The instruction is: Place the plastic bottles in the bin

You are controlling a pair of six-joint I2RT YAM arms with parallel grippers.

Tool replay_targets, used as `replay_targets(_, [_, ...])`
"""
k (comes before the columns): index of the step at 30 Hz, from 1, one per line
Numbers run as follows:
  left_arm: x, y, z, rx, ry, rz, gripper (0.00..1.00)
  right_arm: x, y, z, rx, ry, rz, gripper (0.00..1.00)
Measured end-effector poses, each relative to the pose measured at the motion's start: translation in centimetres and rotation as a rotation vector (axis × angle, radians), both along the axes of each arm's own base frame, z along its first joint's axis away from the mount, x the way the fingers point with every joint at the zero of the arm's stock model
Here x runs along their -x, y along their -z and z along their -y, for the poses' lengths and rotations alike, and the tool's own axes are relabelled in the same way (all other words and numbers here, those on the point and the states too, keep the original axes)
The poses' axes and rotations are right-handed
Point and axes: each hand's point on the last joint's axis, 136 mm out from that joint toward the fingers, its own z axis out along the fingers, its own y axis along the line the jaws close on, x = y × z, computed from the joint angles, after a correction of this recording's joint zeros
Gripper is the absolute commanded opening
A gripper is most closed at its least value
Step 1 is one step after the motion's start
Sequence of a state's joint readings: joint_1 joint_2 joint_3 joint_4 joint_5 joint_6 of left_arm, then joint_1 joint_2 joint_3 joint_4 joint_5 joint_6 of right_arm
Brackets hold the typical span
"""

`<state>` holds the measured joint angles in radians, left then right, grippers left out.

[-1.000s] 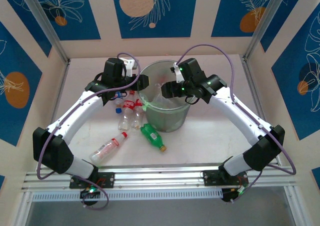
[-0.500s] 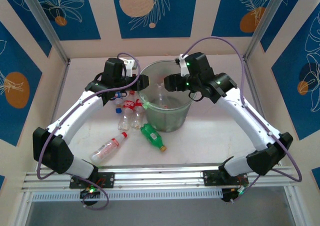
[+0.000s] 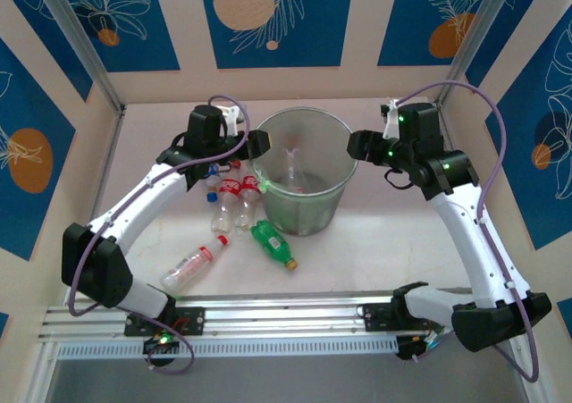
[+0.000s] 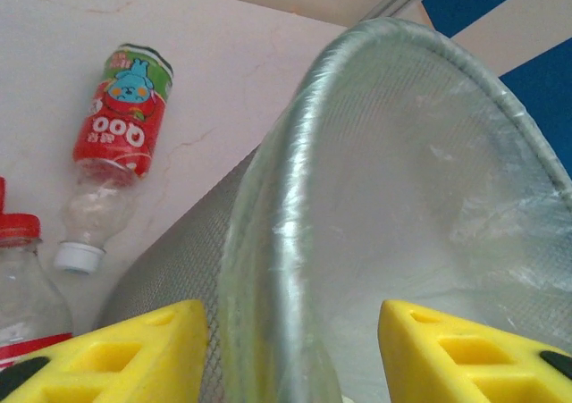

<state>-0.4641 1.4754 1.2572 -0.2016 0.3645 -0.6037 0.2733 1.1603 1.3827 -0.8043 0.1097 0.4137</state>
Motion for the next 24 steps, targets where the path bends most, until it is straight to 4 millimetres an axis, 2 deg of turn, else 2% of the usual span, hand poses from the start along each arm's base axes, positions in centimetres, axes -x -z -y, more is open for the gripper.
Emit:
replay_targets(4, [0.2,-0.2,0.9,0.018,-0.003,0.001,0.54,0.2,2.4,1.2,-0.033,0.024,-0.072,0.68])
replay_targets(8, [0.5,0.0,3.0,0.032,0.019,0.001,0.54,0.1,3.8,3.0,-0.050,0.076,-0.113,0.68])
replay_targets(16, [0.1,-0.3,7.6,0.056,0.072,0.028,0.54,0.8,3.1,5.7,-0.082,0.144,-0.087,0.71])
replay_targets(20, [0.0,-0.5,9.5,0.060,0.093,0.043,0.56,1.2,3.7,6.5,-0.094,0.162,-0.099,0.72])
replay_targets(22, [-0.1,-0.5,10.5,0.055,0.104,0.051,0.61,1.3,4.0,6.6,-0.100,0.165,-0.109,0.72])
replay_targets(24, [-0.1,-0.4,11.1,0.046,0.118,0.061,0.73,1.3,4.3,6.7,-0.104,0.167,-0.117,0.72])
